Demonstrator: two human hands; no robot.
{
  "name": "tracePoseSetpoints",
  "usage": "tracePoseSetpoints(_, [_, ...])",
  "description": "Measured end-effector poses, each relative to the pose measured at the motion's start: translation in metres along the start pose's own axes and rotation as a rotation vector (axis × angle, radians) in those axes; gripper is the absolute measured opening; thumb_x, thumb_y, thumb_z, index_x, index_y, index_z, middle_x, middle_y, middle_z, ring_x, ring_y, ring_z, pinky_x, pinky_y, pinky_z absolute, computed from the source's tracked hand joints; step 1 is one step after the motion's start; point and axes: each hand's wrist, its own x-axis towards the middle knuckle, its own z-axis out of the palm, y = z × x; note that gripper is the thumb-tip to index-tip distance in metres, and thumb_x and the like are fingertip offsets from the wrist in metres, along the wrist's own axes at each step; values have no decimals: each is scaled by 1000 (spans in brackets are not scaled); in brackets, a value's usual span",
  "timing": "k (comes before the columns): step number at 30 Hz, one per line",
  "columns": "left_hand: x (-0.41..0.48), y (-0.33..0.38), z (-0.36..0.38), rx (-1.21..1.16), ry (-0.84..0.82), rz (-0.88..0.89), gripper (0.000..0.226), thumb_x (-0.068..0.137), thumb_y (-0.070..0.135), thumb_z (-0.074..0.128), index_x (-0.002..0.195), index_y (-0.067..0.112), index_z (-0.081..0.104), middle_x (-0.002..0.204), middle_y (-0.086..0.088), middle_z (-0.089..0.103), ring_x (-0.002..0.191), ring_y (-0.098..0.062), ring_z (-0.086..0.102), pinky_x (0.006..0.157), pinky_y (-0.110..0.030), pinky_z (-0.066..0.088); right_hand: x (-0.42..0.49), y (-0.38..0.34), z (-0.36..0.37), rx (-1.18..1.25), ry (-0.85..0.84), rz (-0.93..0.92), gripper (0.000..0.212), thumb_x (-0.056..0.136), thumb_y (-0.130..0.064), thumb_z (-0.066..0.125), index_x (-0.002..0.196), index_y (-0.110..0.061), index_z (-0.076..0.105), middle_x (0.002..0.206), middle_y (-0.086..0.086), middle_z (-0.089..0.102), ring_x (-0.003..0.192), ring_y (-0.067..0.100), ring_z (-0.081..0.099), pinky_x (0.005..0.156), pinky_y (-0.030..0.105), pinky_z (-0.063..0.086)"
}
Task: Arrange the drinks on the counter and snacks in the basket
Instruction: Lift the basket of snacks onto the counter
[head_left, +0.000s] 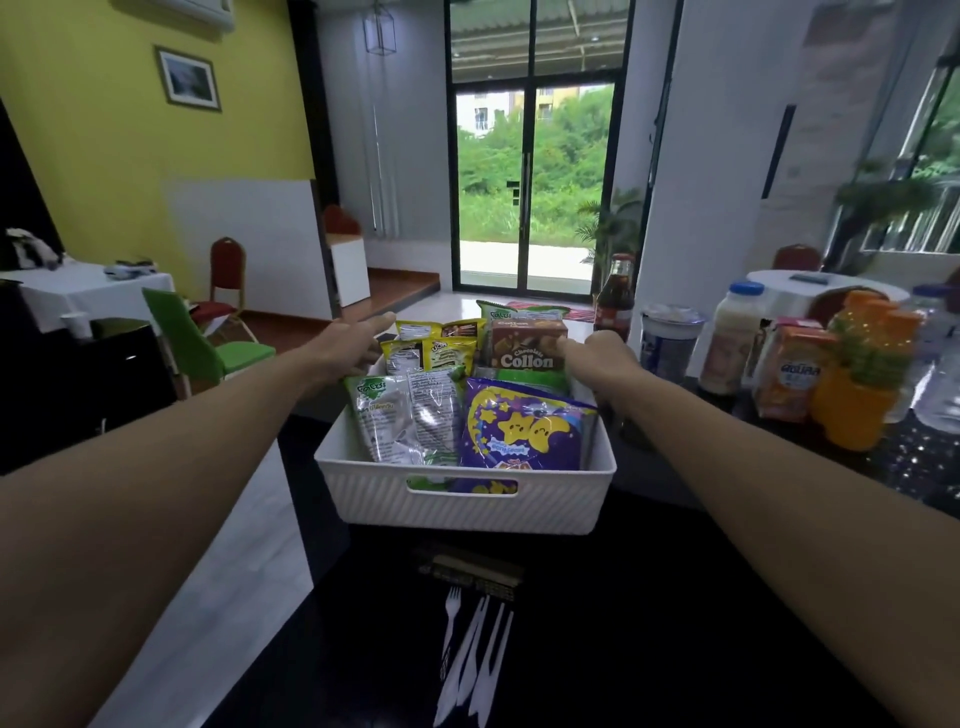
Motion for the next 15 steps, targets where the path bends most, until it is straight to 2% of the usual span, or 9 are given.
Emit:
tracePoseSetpoints(2, [-15,1,2,47,37,53,66,97,62,44,124,5,62,116,-17,64,99,-27,62,86,-38,50,-14,-7,-6,-30,-9,-72,47,97,-53,53,110,-8,53,103,7,62,74,13,52,55,27,34])
tracePoseSetpoints(4, [-32,2,5,183,69,108,68,98,64,38,125,6,62,125,-20,62,113,-34,59,98,-42,45,-31,-14,-11,-103,-60,-140,65,94,-60,53,129,-5,52,114,11,60,83,18,54,59,26,36])
tracePoseSetpoints(7, [-54,1,10,292,101,101,71,97,65,40,133,5,55,137,-17,55,121,-31,52,94,-37,38,-55,-19,-15,-236,-181,-212,71,91,-67,52,130,-8,56,117,12,62,95,23,57,72,30,43])
tracePoseSetpoints(9, [-65,-2,13,248,91,66,68,95,62,47,132,5,52,136,-17,55,121,-32,52,96,-41,40,-68,-20,-15,-266,-260,-208,74,89,-73,50,131,-12,57,126,12,61,108,28,59,85,34,48])
tracePoseSetpoints(11, [-74,-4,16,241,57,67,72,96,59,48,135,-1,48,138,-23,54,125,-40,51,101,-47,40,-79,-20,-14,-251,-331,-171,88,86,-79,47,137,-8,53,137,16,56,120,32,56,100,41,48])
tracePoseSetpoints(13, [-82,-3,17,242,97,61,81,96,60,49,147,-2,33,149,-21,45,135,-38,44,106,-45,37,-87,-20,-12,-275,-362,-141,98,84,-83,42,144,-6,47,147,19,47,130,35,49,109,44,41])
tracePoseSetpoints(15, [-89,-1,20,242,182,59,93,96,59,50,157,1,10,161,-20,25,147,-35,28,116,-44,27,-92,-18,-9,-333,-351,-125,100,84,-85,37,148,-7,44,154,19,39,136,36,43,113,46,38])
